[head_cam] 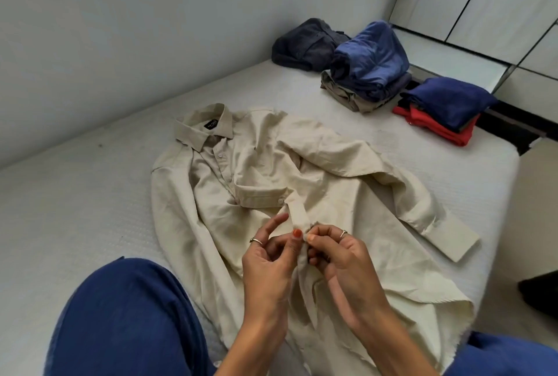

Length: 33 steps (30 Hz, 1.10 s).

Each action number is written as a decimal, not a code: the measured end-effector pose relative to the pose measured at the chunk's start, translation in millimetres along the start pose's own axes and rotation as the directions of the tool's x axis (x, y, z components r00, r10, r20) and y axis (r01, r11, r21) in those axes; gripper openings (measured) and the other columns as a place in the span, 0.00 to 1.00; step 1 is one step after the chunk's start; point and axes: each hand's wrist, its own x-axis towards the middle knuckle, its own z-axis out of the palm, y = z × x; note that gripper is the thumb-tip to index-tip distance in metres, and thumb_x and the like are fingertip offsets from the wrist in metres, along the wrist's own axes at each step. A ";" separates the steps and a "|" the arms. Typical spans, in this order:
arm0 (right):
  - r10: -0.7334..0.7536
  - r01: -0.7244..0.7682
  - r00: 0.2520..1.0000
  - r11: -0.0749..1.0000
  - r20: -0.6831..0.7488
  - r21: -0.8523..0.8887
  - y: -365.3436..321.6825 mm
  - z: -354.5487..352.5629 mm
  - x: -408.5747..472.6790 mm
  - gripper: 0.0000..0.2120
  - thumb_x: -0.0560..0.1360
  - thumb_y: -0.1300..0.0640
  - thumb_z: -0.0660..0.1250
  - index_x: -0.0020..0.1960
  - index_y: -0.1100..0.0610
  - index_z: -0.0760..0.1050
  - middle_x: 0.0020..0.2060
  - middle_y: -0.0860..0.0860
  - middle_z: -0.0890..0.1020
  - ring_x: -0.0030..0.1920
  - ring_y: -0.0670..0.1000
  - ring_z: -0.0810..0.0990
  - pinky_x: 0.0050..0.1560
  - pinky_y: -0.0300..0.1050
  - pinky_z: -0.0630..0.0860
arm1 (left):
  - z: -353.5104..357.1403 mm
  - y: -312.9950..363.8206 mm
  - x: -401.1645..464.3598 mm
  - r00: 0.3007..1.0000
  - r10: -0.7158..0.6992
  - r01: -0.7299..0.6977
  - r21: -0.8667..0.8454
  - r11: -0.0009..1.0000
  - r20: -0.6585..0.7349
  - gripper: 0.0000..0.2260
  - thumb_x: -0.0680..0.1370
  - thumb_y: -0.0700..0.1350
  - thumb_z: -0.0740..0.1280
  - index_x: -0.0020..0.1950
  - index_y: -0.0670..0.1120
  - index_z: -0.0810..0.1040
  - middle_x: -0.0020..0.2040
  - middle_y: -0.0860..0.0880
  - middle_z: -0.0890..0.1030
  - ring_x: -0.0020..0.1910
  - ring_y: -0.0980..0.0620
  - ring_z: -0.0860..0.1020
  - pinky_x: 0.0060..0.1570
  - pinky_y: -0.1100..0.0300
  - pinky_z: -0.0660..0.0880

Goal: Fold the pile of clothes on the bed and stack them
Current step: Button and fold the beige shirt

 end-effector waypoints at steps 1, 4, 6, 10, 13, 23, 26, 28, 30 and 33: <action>0.053 -0.056 0.998 0.995 0.033 0.079 -3.4 -0.1 0.9 0.07 0.73 0.69 0.64 0.38 0.61 0.76 0.31 0.54 0.76 0.33 0.47 0.71 0.37 0.38 0.71 | 0.2 1.9 -0.9 1.000 0.001 -0.001 0.009 1.000 0.012 0.16 0.70 0.42 0.71 0.58 0.47 0.78 0.38 0.42 0.83 0.43 0.48 0.82 0.51 0.57 0.78; 0.131 -0.139 0.987 0.987 0.089 0.084 -13.0 -1.8 5.6 0.05 0.71 0.68 0.64 0.39 0.61 0.74 0.30 0.52 0.75 0.31 0.46 0.71 0.33 0.36 0.70 | -2.6 11.2 3.7 0.998 -0.008 -0.001 0.151 0.989 0.058 0.16 0.73 0.40 0.70 0.60 0.45 0.76 0.38 0.44 0.83 0.43 0.49 0.82 0.51 0.57 0.78; 0.160 -0.156 0.986 0.983 0.039 -0.095 -16.6 -5.7 9.6 0.08 0.73 0.69 0.62 0.38 0.60 0.73 0.29 0.52 0.75 0.29 0.46 0.71 0.32 0.38 0.69 | -7.0 20.1 10.6 0.990 -0.073 0.030 0.323 0.946 0.122 0.16 0.74 0.38 0.70 0.61 0.44 0.75 0.36 0.46 0.83 0.40 0.53 0.82 0.45 0.63 0.77; 0.030 -0.116 0.992 0.625 -0.125 -0.772 -16.7 -21.1 24.6 0.09 0.76 0.59 0.62 0.36 0.57 0.71 0.32 0.52 0.77 0.32 0.50 0.74 0.35 0.44 0.69 | -15.0 53.2 29.1 0.903 -0.346 0.047 0.743 0.668 0.255 0.11 0.78 0.43 0.68 0.60 0.46 0.75 0.41 0.49 0.84 0.37 0.57 0.80 0.35 0.70 0.73; -0.116 -0.116 0.985 0.110 -0.129 -0.987 -25.3 -26.8 35.0 0.07 0.76 0.53 0.59 0.41 0.53 0.70 0.40 0.49 0.77 0.40 0.51 0.74 0.39 0.44 0.69 | -27.7 88.7 52.5 0.905 -0.365 -0.022 0.880 0.474 0.219 0.07 0.78 0.50 0.66 0.55 0.52 0.77 0.47 0.52 0.84 0.42 0.58 0.80 0.38 0.68 0.74; -0.260 0.183 0.947 -0.042 0.188 -0.982 -74.2 33.7 189.0 0.08 0.75 0.54 0.61 0.44 0.57 0.76 0.44 0.54 0.79 0.48 0.56 0.79 0.46 0.48 0.75 | -114.2 166.8 204.4 0.945 0.274 0.131 0.974 0.183 -0.178 0.17 0.77 0.49 0.67 0.62 0.40 0.77 0.59 0.40 0.80 0.56 0.42 0.78 0.56 0.53 0.74; -0.270 0.215 0.931 -0.136 0.245 -0.967 -79.9 59.0 250.0 0.12 0.77 0.54 0.60 0.55 0.59 0.75 0.55 0.56 0.76 0.57 0.58 0.75 0.56 0.51 0.73 | -131.3 168.1 235.8 0.920 0.287 0.254 0.963 0.084 -0.268 0.23 0.77 0.54 0.66 0.62 0.37 0.76 0.60 0.39 0.79 0.60 0.40 0.76 0.56 0.53 0.72; -0.259 0.223 0.927 -0.204 0.272 -0.953 -78.5 72.5 284.0 0.15 0.78 0.53 0.58 0.61 0.59 0.72 0.60 0.56 0.74 0.60 0.59 0.73 0.59 0.53 0.69 | -137.8 161.5 249.1 0.929 0.222 0.289 0.955 0.061 -0.296 0.23 0.77 0.58 0.65 0.52 0.37 0.78 0.50 0.41 0.81 0.55 0.40 0.78 0.45 0.55 0.71; -0.239 0.215 0.930 -0.261 0.279 -0.941 -72.3 84.5 320.3 0.20 0.79 0.50 0.58 0.67 0.59 0.67 0.64 0.55 0.73 0.64 0.59 0.72 0.61 0.54 0.67 | -143.0 153.6 263.6 0.934 0.125 0.329 0.942 0.072 -0.335 0.23 0.75 0.61 0.66 0.49 0.39 0.77 0.46 0.42 0.80 0.53 0.41 0.78 0.41 0.57 0.70; -0.160 0.214 0.950 -0.295 0.269 -0.931 -58.0 100.5 361.4 0.30 0.78 0.44 0.59 0.74 0.58 0.59 0.69 0.56 0.69 0.69 0.58 0.67 0.66 0.56 0.63 | -151.9 135.6 274.9 0.929 0.044 0.362 0.927 0.101 -0.367 0.30 0.76 0.60 0.66 0.67 0.39 0.70 0.65 0.40 0.74 0.63 0.41 0.73 0.56 0.55 0.70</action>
